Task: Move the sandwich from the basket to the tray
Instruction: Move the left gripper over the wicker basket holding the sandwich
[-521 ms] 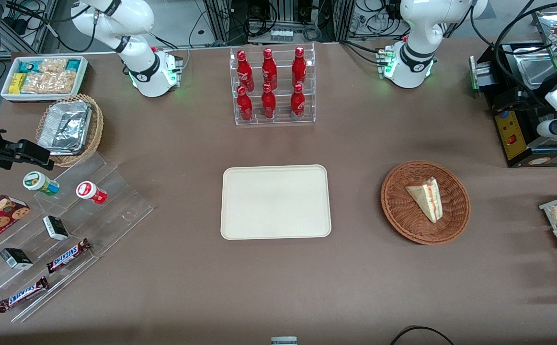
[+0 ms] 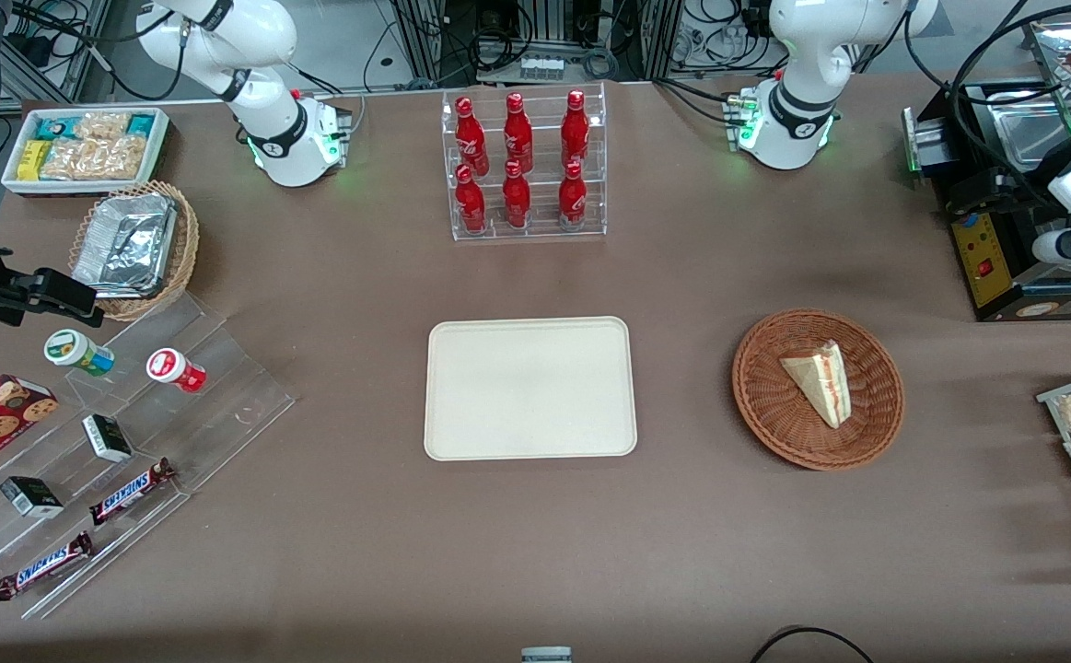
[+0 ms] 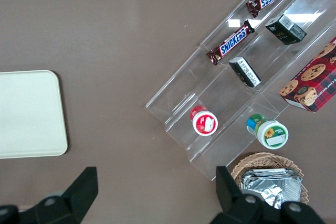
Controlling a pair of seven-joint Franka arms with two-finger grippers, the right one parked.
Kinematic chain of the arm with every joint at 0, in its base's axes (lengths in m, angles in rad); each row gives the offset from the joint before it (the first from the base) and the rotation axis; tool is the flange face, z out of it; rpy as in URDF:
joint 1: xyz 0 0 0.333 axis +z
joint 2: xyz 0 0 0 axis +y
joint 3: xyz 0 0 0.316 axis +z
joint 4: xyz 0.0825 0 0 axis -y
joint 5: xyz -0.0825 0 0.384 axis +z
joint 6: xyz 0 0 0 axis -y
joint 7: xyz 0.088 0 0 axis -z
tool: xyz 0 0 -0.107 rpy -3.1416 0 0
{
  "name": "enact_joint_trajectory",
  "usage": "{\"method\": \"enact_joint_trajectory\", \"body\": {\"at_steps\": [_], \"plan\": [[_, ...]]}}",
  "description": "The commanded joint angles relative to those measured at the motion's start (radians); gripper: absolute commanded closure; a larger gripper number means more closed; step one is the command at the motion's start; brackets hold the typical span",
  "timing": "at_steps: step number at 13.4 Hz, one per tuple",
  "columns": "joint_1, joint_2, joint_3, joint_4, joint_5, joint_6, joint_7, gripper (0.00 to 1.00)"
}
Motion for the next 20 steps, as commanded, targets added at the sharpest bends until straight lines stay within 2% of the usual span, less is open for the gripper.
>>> {"method": "enact_joint_trajectory", "body": {"at_steps": [1,3,5,8,11,14,20], "plan": [[0.005,0.003,0.006,-0.011,-0.017,0.021,-0.004,0.00],[0.005,-0.003,0.012,-0.092,-0.008,0.068,-0.012,0.00],[0.004,-0.026,0.012,-0.204,0.001,0.196,-0.045,0.00],[-0.002,-0.028,0.004,-0.316,0.004,0.341,-0.166,0.00],[-0.004,-0.034,-0.005,-0.414,0.012,0.456,-0.203,0.00],[-0.004,-0.030,-0.005,-0.500,0.000,0.556,-0.225,0.00],[-0.007,0.012,-0.037,-0.611,0.001,0.742,-0.433,0.00]]}}
